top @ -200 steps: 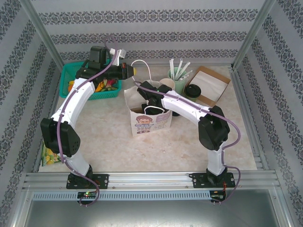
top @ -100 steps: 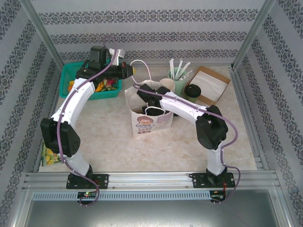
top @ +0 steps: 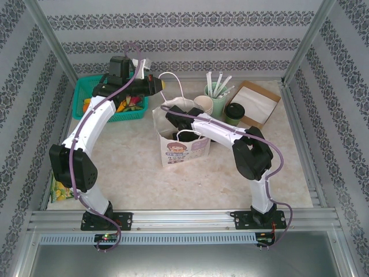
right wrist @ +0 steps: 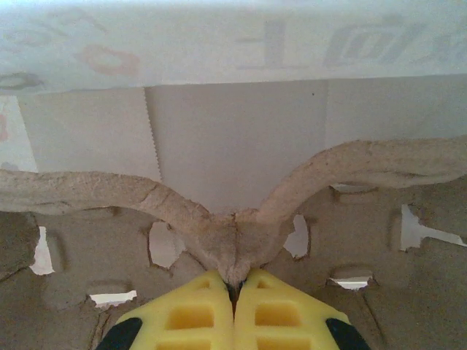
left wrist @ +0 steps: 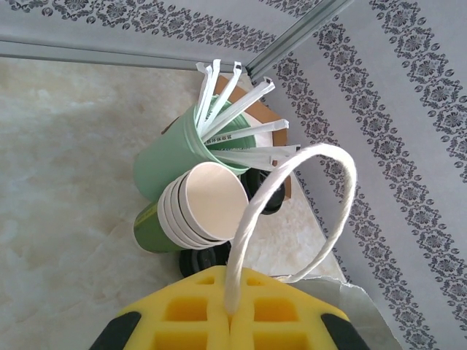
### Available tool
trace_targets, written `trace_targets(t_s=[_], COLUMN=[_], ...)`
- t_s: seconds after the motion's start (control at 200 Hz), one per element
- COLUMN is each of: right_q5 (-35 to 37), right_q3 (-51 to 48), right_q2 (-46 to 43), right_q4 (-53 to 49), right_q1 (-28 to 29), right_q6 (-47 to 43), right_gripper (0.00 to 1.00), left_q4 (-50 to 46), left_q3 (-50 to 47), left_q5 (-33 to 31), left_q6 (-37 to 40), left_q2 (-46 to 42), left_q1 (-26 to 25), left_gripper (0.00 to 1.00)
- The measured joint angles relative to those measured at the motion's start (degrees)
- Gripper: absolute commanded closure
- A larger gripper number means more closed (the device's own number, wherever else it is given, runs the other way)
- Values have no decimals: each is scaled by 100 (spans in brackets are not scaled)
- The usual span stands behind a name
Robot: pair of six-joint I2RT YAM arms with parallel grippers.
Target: Pack the takeout coffee
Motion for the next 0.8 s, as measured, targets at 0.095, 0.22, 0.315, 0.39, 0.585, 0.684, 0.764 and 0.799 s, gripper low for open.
trace_targets(t_s=[0.095,0.22,0.315,0.39,0.585,0.684,0.764,0.799], right_q5=[2,4,7,11,-15,-37,-33,-31], right_q3=[-33,-164,-216,-216,-216,-212,-210,-210], right_q2=[0,0,7,7,-7,-92,-205,-247], right_q4=[85,232,302,321,382,369,299,271], right_q1=[-13,-28,-28,-28,-26,-26,-24,-24], right_q6=[26,90,129,151,0,-98,-216,-254], right_gripper=[90,84,75,66,53,54,71,82], left_q4=[2,0,-4,-17,-50,-125,-221,-256], left_q3=[2,0,0,2,2,11,70,103], left_q5=[-2,-26,-85,-111,-129,-125,-122,-122], left_q6=[-2,0,0,0,9,96,190,243], left_q2=[0,-2,0,0,0,0,22,31], left_q1=[0,0,0,0,0,0,0,0], left_gripper=[100,100,100,100,100,100,100,100])
